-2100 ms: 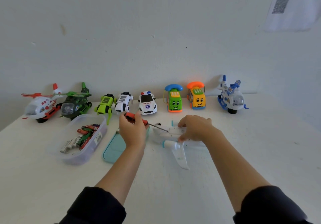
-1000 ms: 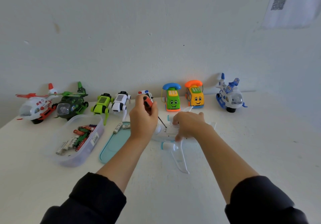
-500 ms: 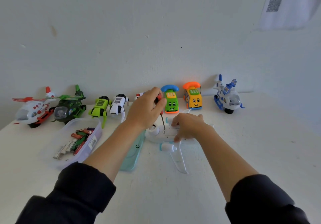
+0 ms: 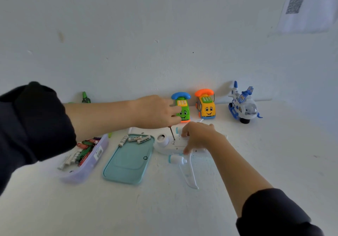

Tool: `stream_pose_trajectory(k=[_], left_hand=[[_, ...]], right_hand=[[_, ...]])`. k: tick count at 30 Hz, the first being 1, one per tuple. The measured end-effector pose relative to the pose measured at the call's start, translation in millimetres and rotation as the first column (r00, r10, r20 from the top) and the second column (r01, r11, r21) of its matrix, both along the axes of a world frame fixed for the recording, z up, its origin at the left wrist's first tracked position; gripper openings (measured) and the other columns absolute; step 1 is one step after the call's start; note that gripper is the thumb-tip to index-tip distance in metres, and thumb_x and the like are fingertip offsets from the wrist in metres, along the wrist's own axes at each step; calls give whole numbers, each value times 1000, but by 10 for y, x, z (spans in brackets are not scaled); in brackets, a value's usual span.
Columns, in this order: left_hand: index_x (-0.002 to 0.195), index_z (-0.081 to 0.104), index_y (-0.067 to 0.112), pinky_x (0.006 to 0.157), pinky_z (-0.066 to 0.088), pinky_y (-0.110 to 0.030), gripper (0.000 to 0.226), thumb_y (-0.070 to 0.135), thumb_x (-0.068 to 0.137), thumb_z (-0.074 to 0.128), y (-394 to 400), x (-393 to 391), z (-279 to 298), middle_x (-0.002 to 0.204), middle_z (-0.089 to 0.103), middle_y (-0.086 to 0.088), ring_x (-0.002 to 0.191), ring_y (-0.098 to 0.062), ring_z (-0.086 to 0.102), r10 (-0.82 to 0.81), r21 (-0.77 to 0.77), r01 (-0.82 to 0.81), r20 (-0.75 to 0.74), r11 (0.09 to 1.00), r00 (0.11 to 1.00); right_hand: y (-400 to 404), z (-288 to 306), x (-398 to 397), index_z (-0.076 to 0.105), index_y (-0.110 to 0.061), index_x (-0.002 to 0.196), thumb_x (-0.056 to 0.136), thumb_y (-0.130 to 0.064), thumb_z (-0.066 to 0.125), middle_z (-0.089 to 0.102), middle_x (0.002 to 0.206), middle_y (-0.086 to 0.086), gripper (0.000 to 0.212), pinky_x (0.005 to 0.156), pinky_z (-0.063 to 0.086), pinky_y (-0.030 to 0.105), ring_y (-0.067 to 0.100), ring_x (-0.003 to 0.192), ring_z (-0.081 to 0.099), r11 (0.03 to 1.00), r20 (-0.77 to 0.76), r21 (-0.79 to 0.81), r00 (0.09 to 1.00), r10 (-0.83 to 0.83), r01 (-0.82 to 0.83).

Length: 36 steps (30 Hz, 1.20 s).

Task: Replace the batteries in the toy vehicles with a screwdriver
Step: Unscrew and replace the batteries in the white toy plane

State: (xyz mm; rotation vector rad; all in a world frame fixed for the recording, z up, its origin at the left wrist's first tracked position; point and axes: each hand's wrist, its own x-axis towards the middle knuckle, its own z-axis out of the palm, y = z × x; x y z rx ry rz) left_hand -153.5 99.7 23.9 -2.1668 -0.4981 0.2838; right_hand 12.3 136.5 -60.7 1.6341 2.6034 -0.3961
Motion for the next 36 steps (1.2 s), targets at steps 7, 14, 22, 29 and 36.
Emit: stream_pose_trajectory(k=[7,14,22,29,36], left_hand=[[98,57,11,57,35,-27,30,25,99,31,89,64,-3,94,61,-5,80,-26,55,422,-202,-454,-185,868,888],[61,51,11,61,42,-30,42,40,91,53,192,259,61,59,52,1,62,-21,45,870,-677,-694,-163,244,465],[99,55,11,60,39,-30,12,11,91,46,112,282,-17,100,60,-6,92,-29,60,452,-204,-486,-193,850,871],[85,47,10,55,36,-29,11,0,86,43,139,272,-95,95,61,-9,87,-29,60,525,-97,-568,-281,817,803],[93,42,11,65,49,-36,16,-2,84,47,108,199,-86,99,56,-11,84,-31,58,532,-264,-579,-233,771,814]], right_hand=[[17,-15,8,54,-24,124,70,-37,79,61,114,-2,61,93,28,41,21,107,52,999,21,12,999,37,-37],[-28,-12,-25,55,-24,121,67,-36,81,62,111,-2,61,93,28,42,23,103,55,997,55,56,997,46,-49],[-28,-27,0,56,-24,122,67,-38,81,62,112,-2,62,94,28,43,22,103,55,997,36,58,998,45,-47],[-36,-16,-9,55,-23,122,67,-37,81,62,113,-2,63,96,27,44,23,105,55,998,32,49,999,38,-39],[-60,0,-5,56,-22,121,67,-36,82,62,111,-1,61,93,28,43,23,103,55,998,34,55,999,37,-39]])
